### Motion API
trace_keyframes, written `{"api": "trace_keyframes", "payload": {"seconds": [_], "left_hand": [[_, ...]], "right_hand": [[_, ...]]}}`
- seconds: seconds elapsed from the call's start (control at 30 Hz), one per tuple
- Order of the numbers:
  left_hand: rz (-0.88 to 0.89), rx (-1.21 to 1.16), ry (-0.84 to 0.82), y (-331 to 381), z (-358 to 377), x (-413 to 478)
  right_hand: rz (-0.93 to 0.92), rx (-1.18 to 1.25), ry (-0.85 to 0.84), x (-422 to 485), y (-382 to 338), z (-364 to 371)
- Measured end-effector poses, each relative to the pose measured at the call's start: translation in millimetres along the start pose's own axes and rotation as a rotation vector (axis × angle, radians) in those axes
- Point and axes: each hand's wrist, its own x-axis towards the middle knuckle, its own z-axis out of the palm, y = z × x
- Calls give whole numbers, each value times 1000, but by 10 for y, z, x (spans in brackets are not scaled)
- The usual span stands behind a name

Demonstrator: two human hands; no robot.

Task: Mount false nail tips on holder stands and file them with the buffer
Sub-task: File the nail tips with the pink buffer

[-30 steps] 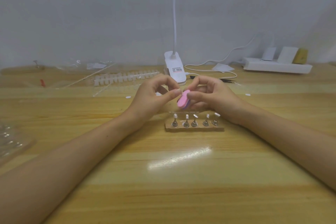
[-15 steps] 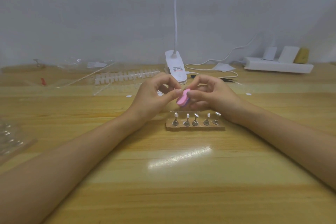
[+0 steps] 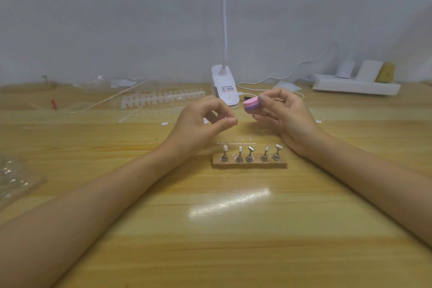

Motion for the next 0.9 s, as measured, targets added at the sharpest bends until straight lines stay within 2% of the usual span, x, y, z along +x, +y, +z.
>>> {"api": "trace_keyframes", "payload": {"seconds": [0.13, 0.2, 0.27, 0.33, 0.4, 0.47, 0.67, 0.77, 0.9], "left_hand": [[-128, -142, -22, -7, -13, -4], [-154, -194, -35, -6, -19, -4], [-156, -227, -63, 0, -26, -3], [-142, -247, -98, 20, -33, -6], [-122, -260, -119, 38, -45, -13], [-101, -279, -135, 56, -59, -23], [-119, -377, -166, 107, -86, -27], [-124, -367, -183, 133, -136, 13], [-66, -94, -484, 151, -222, -17]], "right_hand": [[-18, -490, -13, 5, -6, -72], [-23, -657, -1, 7, -2, -87], [-144, -851, 91, 1, -34, -86], [-321, -806, 37, -41, -134, -45], [-408, -665, -181, -110, -231, 12], [-497, -738, -316, -168, -251, 75], [-639, -779, -231, -277, -288, 202], [-640, -800, -189, -301, -431, 223], [-433, -899, -242, -329, -641, 159]]}}
